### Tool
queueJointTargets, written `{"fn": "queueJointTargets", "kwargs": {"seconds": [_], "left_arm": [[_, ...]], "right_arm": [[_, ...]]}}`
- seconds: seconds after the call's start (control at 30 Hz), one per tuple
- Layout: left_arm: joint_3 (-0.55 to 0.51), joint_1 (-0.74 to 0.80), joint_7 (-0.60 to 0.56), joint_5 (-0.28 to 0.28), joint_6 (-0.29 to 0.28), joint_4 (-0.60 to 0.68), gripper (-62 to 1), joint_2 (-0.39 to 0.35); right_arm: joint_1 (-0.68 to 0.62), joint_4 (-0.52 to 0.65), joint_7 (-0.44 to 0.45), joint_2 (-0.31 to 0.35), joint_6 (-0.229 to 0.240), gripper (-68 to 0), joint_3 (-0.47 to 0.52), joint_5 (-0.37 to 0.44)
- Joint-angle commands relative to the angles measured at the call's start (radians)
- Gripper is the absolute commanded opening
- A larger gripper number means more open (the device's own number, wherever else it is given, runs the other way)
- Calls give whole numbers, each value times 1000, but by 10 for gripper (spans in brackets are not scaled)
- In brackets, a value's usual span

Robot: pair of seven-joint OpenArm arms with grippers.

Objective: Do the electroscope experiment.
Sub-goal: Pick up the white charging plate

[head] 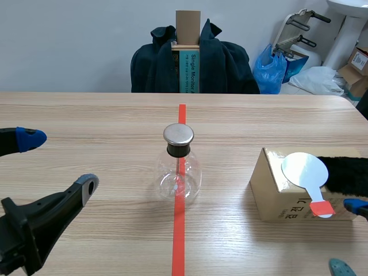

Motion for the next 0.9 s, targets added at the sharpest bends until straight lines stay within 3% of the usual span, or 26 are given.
{"fn": "queueJointTargets", "kwargs": {"seconds": [0.0, 0.13, 0.23, 0.43, 0.87], "left_arm": [[7, -5, -14, -1, -1, 18, 14, -3], [7, -5, -14, 17, -1, 18, 14, -3], [7, -5, -14, 23, -1, 18, 14, -3], [7, -5, -14, 23, -1, 18, 14, -3], [7, -5, -14, 23, -1, 18, 14, -3]], "right_arm": [[25, 13, -47, -10, -20, 4, -16, -10], [68, -6, -147, -30, -53, 4, -62, -28], [100, -6, -170, -31, -53, 4, -84, -44], [159, -8, -306, -31, -53, 4, -150, -80], [262, -102, -352, -30, -53, 4, -201, -115]]}}
